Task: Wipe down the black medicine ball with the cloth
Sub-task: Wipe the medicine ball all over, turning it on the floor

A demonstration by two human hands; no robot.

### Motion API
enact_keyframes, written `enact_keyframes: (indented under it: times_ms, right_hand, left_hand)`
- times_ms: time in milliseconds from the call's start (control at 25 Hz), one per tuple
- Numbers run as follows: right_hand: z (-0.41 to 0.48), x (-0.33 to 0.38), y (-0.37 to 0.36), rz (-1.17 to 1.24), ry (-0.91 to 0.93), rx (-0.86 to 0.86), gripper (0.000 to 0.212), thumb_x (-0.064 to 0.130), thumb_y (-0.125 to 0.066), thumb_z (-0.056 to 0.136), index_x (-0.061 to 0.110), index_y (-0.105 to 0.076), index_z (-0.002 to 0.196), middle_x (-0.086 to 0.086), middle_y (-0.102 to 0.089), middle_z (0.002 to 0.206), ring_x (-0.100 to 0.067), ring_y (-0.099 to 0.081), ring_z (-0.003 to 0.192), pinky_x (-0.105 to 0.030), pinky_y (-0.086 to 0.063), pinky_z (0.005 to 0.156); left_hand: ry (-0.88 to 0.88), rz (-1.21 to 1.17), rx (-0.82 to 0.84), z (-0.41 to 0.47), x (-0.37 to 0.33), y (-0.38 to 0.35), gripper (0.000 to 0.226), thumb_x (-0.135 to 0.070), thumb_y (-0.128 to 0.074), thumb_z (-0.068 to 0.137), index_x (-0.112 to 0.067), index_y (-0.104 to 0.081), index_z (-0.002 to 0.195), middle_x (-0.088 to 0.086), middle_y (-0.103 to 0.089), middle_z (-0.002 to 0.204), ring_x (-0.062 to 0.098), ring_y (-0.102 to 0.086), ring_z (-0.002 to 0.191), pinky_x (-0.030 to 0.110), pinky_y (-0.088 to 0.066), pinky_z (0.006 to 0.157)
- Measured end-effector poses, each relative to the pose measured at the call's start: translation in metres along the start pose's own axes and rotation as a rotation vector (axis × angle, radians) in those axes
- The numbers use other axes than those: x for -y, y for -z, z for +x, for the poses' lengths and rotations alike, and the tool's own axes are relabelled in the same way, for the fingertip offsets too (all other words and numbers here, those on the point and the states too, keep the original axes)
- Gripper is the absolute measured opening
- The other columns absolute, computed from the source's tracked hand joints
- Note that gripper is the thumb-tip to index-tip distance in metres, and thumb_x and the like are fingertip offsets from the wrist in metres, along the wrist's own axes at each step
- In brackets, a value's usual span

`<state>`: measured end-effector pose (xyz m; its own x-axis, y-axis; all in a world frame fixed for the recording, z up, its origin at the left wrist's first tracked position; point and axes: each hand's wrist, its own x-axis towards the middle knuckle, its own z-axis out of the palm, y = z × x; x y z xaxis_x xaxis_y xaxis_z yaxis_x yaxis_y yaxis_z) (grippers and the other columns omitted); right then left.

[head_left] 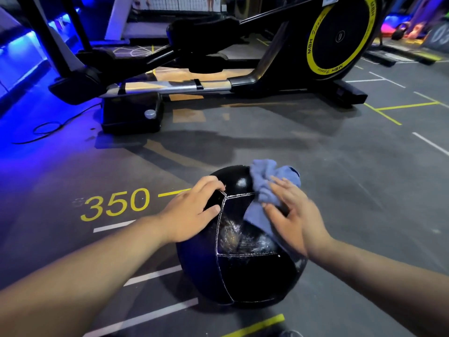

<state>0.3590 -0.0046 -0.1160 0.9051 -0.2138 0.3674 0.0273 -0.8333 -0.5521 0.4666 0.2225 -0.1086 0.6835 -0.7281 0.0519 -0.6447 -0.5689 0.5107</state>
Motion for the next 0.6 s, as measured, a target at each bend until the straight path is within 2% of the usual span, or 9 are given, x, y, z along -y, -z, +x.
enact_keyframes:
  times_ms: [80,120,200,240,320,400,440,520,600]
  right_hand:
    - [-0.016,0.012,-0.011,-0.239,0.331,0.133,0.050,0.042,-0.056,0.084,0.026,-0.059,0.130,0.005,-0.052,0.142,-0.026,-0.038,0.139,-0.044,-0.027,0.114]
    - [-0.024,0.016,-0.015,-0.348,0.435,0.191,0.051,0.046,-0.053,0.084,0.027,-0.057,0.131,0.003,-0.050,0.145,-0.030,-0.035,0.140,-0.052,-0.026,0.113]
    - [-0.030,0.026,-0.017,-0.507,0.541,0.229,0.052,0.048,-0.051,0.086,0.029,-0.052,0.134,-0.001,-0.050,0.145,-0.036,-0.037,0.138,-0.059,-0.032,0.108]
    - [-0.030,0.030,-0.016,-0.558,0.559,0.230,0.054,0.049,-0.051,0.086,0.030,-0.050,0.137,-0.004,-0.052,0.142,-0.037,-0.043,0.134,-0.058,-0.036,0.104]
    - [-0.026,0.037,-0.012,-0.609,0.547,0.220,0.061,0.050,-0.053,0.082,0.031,-0.045,0.140,-0.009,-0.060,0.127,-0.035,-0.055,0.112,-0.052,-0.043,0.094]
    - [-0.021,0.043,-0.008,-0.587,0.506,0.191,0.059,0.051,-0.056,0.078,0.028,-0.054,0.132,-0.008,-0.060,0.109,-0.032,-0.056,0.094,-0.049,-0.043,0.086]
    - [-0.020,0.045,-0.008,-0.571,0.507,0.173,0.054,0.051,-0.058,0.076,0.024,-0.061,0.123,-0.008,-0.060,0.106,-0.033,-0.057,0.094,-0.049,-0.042,0.086]
    - [-0.017,0.044,-0.006,-0.560,0.529,0.147,0.040,0.048,-0.062,0.075,0.017,-0.070,0.101,-0.010,-0.062,0.110,-0.037,-0.057,0.109,-0.051,-0.041,0.093]
    - [-0.006,0.034,0.001,-0.516,0.489,0.153,0.034,0.045,-0.060,0.075,0.014,-0.068,0.085,-0.010,-0.066,0.117,-0.036,-0.055,0.122,-0.051,-0.040,0.101]
  left_hand:
    - [0.029,-0.019,0.004,0.000,0.004,0.000,0.042,-0.029,-0.050,0.099,-0.030,-0.035,0.138,-0.021,-0.026,0.147,0.014,-0.046,0.121,0.024,-0.028,0.082]
    - [0.042,-0.038,0.000,0.000,0.005,0.000,0.043,-0.029,-0.050,0.099,-0.030,-0.034,0.139,-0.021,-0.028,0.146,0.016,-0.048,0.122,0.026,-0.032,0.084]
    - [0.067,-0.074,-0.015,0.001,0.006,0.000,0.042,-0.030,-0.048,0.099,-0.032,-0.034,0.138,-0.024,-0.031,0.143,0.019,-0.052,0.117,0.030,-0.039,0.086]
    - [0.071,-0.075,-0.019,0.001,0.006,0.000,0.041,-0.031,-0.048,0.100,-0.034,-0.034,0.138,-0.025,-0.031,0.143,0.019,-0.053,0.116,0.031,-0.040,0.086]
    - [0.060,-0.066,-0.023,0.002,0.007,-0.001,0.041,-0.030,-0.048,0.100,-0.036,-0.034,0.138,-0.027,-0.029,0.143,0.019,-0.053,0.117,0.032,-0.039,0.086]
    - [0.062,-0.060,-0.025,0.003,0.008,-0.002,0.043,-0.029,-0.049,0.099,-0.035,-0.034,0.138,-0.026,-0.028,0.144,0.019,-0.051,0.120,0.031,-0.036,0.086]
    - [0.061,-0.054,-0.024,0.003,0.008,-0.003,0.044,-0.028,-0.050,0.098,-0.033,-0.034,0.139,-0.024,-0.028,0.145,0.019,-0.050,0.122,0.030,-0.035,0.087]
    - [0.042,-0.040,-0.019,0.003,0.006,-0.003,0.046,-0.027,-0.052,0.097,-0.032,-0.035,0.139,-0.022,-0.029,0.145,0.019,-0.048,0.124,0.029,-0.034,0.088]
    - [0.019,-0.053,-0.022,0.003,0.006,-0.001,0.043,-0.027,-0.052,0.097,-0.031,-0.037,0.137,-0.022,-0.030,0.144,0.015,-0.047,0.123,0.028,-0.033,0.088]
